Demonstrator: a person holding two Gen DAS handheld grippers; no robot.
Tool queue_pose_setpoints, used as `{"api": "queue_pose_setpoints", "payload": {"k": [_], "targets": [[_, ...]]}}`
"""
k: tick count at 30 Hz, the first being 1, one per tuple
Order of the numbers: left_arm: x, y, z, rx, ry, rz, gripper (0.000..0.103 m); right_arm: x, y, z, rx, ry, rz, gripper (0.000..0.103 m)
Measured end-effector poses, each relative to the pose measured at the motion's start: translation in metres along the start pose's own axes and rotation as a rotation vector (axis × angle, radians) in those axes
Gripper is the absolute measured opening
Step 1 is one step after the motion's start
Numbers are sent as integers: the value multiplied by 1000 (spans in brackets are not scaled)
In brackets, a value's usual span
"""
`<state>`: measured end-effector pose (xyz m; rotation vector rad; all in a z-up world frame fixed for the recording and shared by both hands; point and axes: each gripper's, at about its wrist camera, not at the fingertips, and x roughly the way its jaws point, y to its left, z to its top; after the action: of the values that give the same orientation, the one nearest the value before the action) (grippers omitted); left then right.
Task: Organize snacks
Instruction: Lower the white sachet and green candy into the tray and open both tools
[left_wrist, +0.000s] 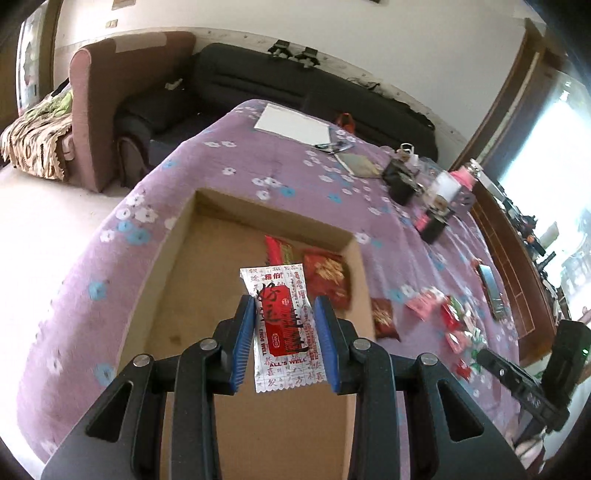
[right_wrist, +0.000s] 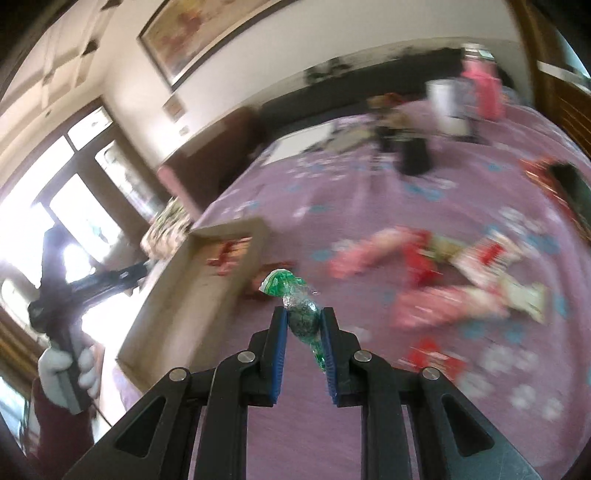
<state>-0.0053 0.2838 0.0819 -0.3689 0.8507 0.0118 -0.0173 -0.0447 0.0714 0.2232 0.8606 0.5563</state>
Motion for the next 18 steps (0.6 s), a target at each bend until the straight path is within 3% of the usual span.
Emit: {"api": "queue_pose_setpoints", "payload": {"k": [9, 18], "targets": [[62, 30, 31, -65, 98, -3, 31, 100, 101, 30, -138, 142, 71, 18], [101, 52, 43, -113, 145, 12, 31, 179, 125, 36, -153, 243, 45, 18]]}}
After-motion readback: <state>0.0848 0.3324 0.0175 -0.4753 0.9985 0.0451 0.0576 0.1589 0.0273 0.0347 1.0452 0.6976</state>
